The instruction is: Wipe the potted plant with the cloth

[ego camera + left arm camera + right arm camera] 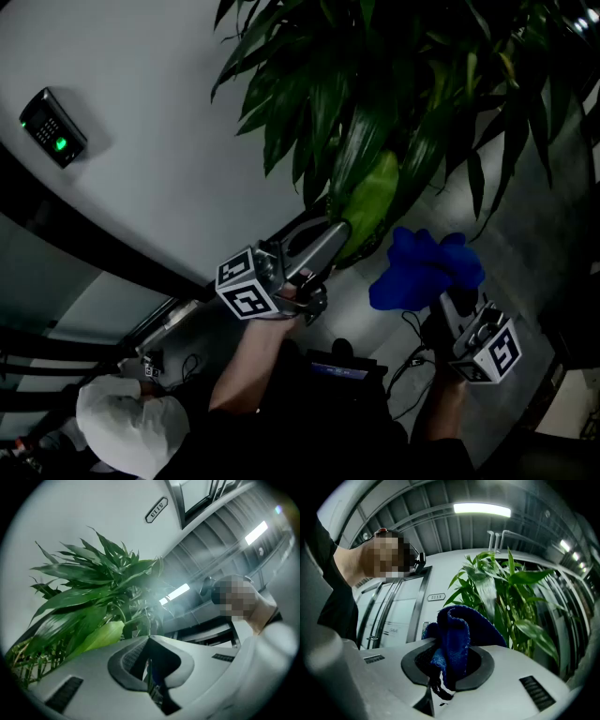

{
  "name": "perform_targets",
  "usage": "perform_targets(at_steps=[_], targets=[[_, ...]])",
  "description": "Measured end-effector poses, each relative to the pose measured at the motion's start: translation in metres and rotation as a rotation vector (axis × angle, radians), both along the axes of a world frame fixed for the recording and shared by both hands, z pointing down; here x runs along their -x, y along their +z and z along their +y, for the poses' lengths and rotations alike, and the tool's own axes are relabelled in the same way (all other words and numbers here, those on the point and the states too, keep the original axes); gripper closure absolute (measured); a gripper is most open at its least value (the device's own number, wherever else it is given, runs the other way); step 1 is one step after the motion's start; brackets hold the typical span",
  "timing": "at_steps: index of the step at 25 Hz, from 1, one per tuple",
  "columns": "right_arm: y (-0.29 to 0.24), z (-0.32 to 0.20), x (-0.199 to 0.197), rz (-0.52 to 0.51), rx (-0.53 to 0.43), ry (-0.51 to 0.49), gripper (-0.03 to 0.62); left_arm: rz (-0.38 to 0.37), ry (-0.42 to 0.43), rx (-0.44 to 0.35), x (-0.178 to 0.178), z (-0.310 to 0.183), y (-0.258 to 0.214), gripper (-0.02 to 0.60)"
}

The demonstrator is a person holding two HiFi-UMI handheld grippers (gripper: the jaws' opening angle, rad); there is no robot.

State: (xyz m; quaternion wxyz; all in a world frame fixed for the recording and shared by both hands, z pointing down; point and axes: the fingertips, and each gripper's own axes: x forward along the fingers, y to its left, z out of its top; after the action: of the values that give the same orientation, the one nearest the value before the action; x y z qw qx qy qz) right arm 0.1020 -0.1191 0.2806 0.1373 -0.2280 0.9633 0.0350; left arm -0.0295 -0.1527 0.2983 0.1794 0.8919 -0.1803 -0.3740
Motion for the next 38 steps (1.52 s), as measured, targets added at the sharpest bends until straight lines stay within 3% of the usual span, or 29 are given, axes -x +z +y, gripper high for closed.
perform_targets(at_steps=[5,8,11,16,24,29,35,38], targets=[[-0.080,-0.007,0.033,0.062,-0.301,0.259,0.519,0.015,0.082,-0.018,0.013,0.005,-0.002,0.577],[-0.119,-0.015,0.062,0.197,-0.520,0.382,0.517,0.030,0.130,-0.031,0.012,0.011,-0.006,0.577],[-0.128,-0.047,0.089,0.342,-0.619,0.443,0.517,0.035,0.152,-0.034,0.010,0.017,-0.006,0.577],[-0.082,-0.080,0.115,0.453,-0.493,0.357,0.517,0.058,0.176,-0.021,0.008,0.023,-0.006,0.577],[-0.035,-0.047,0.112,0.343,-0.326,0.198,0.517,0.134,0.215,0.005,0.015,0.030,-0.004,0.577],[-0.010,-0.021,0.116,0.366,-0.262,0.120,0.519,0.129,0.219,-0.002,0.011,0.034,-0.004,0.577],[0.009,0.001,0.104,0.364,-0.118,0.053,0.519,0.088,0.213,-0.004,0.005,0.037,0.005,0.577],[0.002,0.014,0.095,0.385,-0.125,0.032,0.519,0.064,0.209,0.001,0.001,0.037,0.010,0.577]])
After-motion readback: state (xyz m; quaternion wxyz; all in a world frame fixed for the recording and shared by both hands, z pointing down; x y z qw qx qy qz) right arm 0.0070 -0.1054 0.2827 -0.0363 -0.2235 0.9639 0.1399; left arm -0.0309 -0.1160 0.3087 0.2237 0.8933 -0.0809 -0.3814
